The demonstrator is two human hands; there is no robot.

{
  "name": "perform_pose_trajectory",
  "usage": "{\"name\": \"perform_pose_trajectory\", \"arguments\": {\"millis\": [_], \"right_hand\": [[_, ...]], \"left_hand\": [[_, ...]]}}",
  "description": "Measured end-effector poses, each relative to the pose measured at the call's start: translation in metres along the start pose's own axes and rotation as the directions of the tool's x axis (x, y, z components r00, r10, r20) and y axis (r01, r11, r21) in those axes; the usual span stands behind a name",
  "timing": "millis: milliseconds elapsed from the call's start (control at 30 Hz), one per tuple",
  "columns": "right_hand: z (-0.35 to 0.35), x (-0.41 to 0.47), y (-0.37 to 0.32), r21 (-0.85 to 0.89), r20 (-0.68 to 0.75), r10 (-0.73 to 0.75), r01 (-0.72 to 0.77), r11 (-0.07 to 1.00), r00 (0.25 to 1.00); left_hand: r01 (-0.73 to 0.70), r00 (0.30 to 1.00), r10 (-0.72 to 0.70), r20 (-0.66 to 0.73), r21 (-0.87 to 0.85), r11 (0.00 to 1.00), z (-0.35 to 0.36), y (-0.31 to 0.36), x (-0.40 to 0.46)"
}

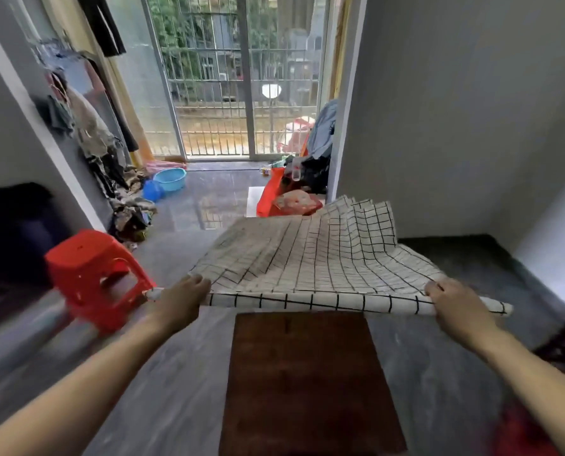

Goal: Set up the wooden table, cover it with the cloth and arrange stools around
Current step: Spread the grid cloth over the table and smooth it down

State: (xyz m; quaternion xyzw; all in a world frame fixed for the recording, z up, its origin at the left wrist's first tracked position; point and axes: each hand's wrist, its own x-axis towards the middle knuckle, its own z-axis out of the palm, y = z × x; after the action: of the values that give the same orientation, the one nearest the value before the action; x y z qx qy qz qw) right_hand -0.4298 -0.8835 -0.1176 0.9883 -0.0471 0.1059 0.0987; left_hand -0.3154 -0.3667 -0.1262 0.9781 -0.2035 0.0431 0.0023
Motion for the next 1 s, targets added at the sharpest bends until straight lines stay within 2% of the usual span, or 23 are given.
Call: {"name": "perform_pose_trajectory", "arguments": {"millis": [167,300,533,700,833,1000], "right_hand": [[0.044,-0.098,-0.01,-0.03,0.206,0.108,-0.104,0.994,0.973],[0.07,-0.156,-0.01,0.009,0.356,0.139,-0.152,0.988,0.924],[0.076,-0.223,-0.017,0.002,0.534,0.085,-0.102,0.995,0.841],[0.077,-0.238,-0.025,0.021,0.534,0.023,-0.04,0.999,0.845],[0.077,-0.239,-0.023,0.078,0.547,0.047,-0.106,0.991,0.836],[0.089,-0.238,-0.026,0.082,0.556,0.062,-0.129,0.988,0.829]], "left_hand": [[0.033,0.995,-0.035,0.09,0.017,0.999,0.035,0.029,-0.074],[0.038,0.955,-0.074,0.287,0.131,0.991,0.07,0.059,-0.123],[-0.061,0.856,-0.057,0.514,0.21,0.976,0.104,0.086,-0.172],[-0.093,0.795,-0.05,0.604,0.204,0.975,0.119,0.093,-0.195],[-0.104,0.73,-0.04,0.683,0.168,0.98,0.126,0.103,-0.212],[-0.018,0.72,-0.05,0.692,0.091,0.996,0.142,0.103,-0.226]]}}
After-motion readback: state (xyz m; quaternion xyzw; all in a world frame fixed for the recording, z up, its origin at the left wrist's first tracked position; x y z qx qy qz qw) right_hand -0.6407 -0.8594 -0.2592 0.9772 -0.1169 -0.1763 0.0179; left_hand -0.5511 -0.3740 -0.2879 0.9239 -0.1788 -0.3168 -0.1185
